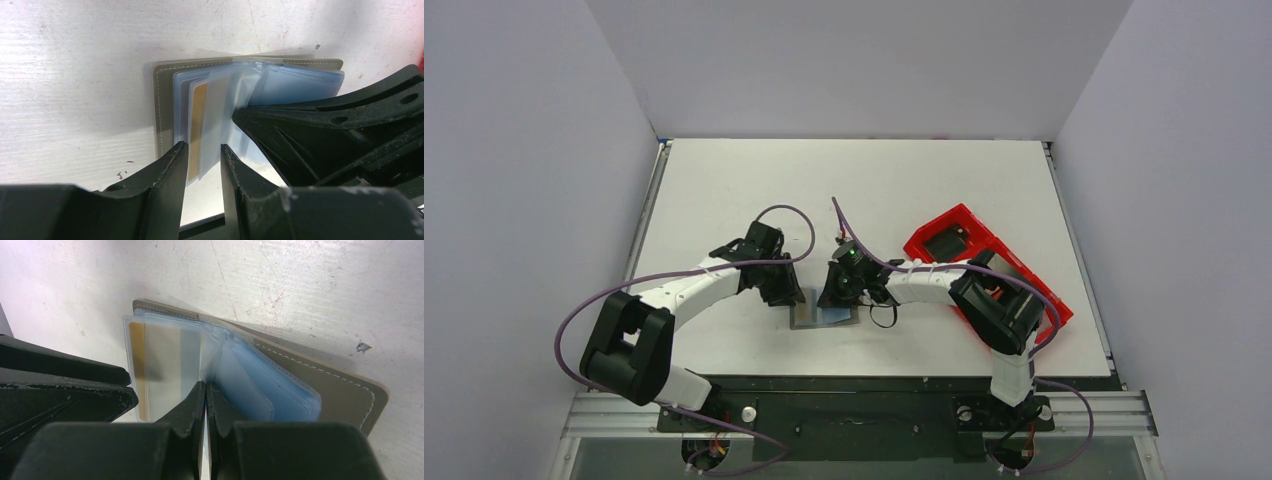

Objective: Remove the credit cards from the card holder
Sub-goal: Remove the credit card from the card holder.

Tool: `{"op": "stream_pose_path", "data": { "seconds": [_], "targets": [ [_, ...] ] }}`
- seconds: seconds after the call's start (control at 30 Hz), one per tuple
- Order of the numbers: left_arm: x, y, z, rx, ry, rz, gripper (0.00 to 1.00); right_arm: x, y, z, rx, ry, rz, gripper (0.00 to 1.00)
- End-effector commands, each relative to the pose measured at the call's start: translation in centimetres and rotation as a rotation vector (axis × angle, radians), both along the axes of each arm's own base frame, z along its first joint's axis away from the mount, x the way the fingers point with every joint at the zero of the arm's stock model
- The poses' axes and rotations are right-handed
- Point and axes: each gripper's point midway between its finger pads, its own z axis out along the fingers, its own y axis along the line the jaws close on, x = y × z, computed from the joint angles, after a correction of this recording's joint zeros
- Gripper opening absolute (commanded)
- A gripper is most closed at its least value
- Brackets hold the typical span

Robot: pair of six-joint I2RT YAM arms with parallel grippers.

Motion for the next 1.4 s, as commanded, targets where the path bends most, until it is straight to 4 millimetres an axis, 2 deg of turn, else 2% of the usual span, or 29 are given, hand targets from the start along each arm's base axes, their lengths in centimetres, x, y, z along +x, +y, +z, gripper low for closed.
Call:
{"op": "stream_pose_path", "data": {
  "seconds": [0.0, 0.1, 0.2, 0.33, 0.7, 0.93, 1.13, 1.37],
  "targets": [
    [1.6, -1.3, 1.9, -0.035, -0.067, -0.030, 0.28, -0.9, -3.7, -4.0, -0.152, 0.049, -0.032, 0.00],
    [1.7, -1.0, 2.2, -0.020, -0.077, -0.020, 0.28, -1.1, -3.8, -4.4, -0.154, 0.057, -0.034, 0.00],
    [2.1, 0.3, 2.4, 0.043, -0.103, 0.018, 0.28, -1.1, -3.8, -4.5, -0.152, 0.060, -0.036, 0.00],
    [2.2, 0.2, 2.9, 0.030, -0.126, 0.007, 0.29, -1.2, -3.8, -4.6, -0.149, 0.064, -0.036, 0.00],
    [1.1, -1.8, 0.1, -0.034, -0.040, -0.065, 0.30, -1.3, -3.9, -5.0, -0.148, 0.070, -0.040, 0.00],
    [0.3, -1.8, -2.0, -0.015, 0.002, -0.075, 0.30, -1.4, -4.1, -5.2, -0.151, 0.075, -0.043, 0.00],
    [0.4, -1.4, -1.8, 0.010, -0.012, -0.069, 0.30, -1.3, -4.2, -5.2, -0.151, 0.074, -0.044, 0.00],
    [0.5, 0.0, -1.8, 0.088, -0.028, -0.065, 0.31, -1.3, -4.1, -5.3, -0.150, 0.074, -0.043, 0.00]
  ]
}}
